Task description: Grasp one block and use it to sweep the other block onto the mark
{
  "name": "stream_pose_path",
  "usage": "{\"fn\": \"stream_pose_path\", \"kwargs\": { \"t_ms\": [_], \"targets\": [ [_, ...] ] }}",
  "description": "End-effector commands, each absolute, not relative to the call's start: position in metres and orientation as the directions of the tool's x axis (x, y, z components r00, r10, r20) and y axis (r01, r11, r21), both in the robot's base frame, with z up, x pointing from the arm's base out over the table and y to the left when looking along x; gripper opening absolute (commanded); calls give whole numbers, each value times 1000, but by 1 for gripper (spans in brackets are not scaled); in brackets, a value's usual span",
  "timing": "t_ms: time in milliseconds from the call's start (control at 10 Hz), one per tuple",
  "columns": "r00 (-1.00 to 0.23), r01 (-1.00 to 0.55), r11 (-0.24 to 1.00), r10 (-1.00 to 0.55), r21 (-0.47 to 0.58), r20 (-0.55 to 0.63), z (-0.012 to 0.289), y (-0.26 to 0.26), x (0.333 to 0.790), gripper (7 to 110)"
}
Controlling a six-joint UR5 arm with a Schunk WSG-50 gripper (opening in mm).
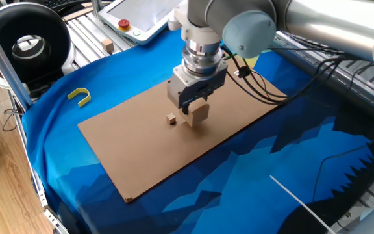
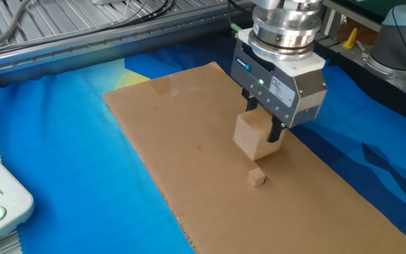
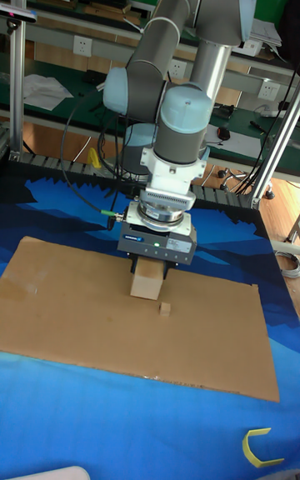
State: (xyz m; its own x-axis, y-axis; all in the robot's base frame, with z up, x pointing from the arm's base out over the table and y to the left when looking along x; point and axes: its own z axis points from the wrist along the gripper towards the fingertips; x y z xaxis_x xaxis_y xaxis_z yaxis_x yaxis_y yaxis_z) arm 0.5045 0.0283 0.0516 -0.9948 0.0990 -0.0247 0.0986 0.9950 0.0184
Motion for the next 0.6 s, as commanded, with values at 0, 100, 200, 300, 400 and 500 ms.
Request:
{"fn": "stream_pose_path", "kwargs": {
  "t_ms": [0, 100, 200, 300, 400, 500],
  "targets": [
    [-996, 89, 996, 89, -7, -32, 45, 0, 493, 7],
    [-997, 80, 996, 79, -43, -24, 45, -15, 482, 7],
    [-997, 76, 995, 76, -67, -1, 48, -25, 471, 7],
    [-997, 71, 996, 72, -61, 8, 52, -30, 467, 7],
    [-998, 56, 997, 57, -50, 11, 55, -36, 466, 7],
    [-999, 48, 999, 49, -24, 13, 55, -38, 466, 7]
  ]
}}
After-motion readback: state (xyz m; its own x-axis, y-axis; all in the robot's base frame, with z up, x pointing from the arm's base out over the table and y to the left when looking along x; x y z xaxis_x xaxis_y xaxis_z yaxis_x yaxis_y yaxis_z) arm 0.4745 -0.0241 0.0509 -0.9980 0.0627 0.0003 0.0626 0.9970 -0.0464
